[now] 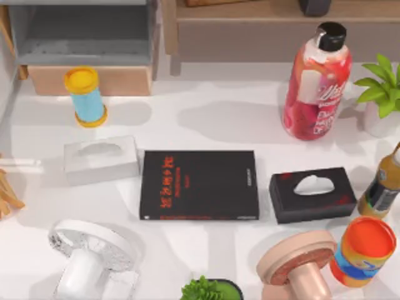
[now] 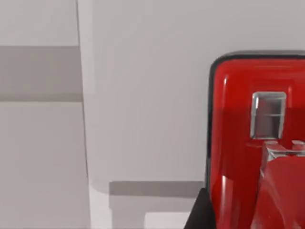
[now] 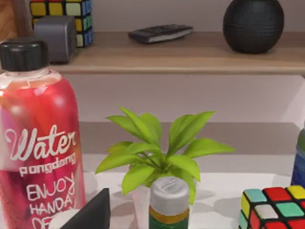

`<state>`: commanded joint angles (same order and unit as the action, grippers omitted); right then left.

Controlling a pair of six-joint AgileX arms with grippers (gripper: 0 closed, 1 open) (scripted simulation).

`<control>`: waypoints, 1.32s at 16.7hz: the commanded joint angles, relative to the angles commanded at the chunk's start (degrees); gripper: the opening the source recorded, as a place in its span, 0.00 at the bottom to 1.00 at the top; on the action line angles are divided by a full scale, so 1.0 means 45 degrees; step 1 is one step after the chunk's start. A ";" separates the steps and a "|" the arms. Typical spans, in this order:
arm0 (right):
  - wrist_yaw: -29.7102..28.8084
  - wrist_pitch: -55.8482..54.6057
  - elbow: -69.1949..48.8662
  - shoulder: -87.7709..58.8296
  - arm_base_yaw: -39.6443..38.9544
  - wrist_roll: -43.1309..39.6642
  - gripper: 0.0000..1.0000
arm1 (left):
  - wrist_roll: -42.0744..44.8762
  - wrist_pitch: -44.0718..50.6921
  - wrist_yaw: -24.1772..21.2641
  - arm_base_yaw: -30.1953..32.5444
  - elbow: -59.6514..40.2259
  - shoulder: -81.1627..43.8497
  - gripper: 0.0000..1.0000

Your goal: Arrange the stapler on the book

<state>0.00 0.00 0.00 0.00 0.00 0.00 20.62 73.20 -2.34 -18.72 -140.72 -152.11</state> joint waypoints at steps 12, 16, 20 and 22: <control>0.0000 0.0000 0.0000 0.0000 0.0000 0.0000 1.00 | -0.0837 0.0849 -0.0312 -0.0241 0.0029 0.1387 0.00; 0.0000 0.0000 0.0000 0.0000 0.0000 0.0000 1.00 | -0.2013 0.1268 -0.0444 0.0263 0.0168 0.3180 0.00; 0.0000 0.0000 0.0000 0.0000 0.0000 0.0000 1.00 | -0.3826 0.1360 -0.0355 0.1825 0.0718 0.5138 0.00; 0.0000 0.0000 0.0000 0.0000 0.0000 0.0000 1.00 | -0.4910 0.1261 -0.0230 0.2984 0.1253 0.5892 0.00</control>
<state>0.00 0.00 0.00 0.00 0.00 0.00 -1.47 78.88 -3.38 -5.30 -135.08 -125.60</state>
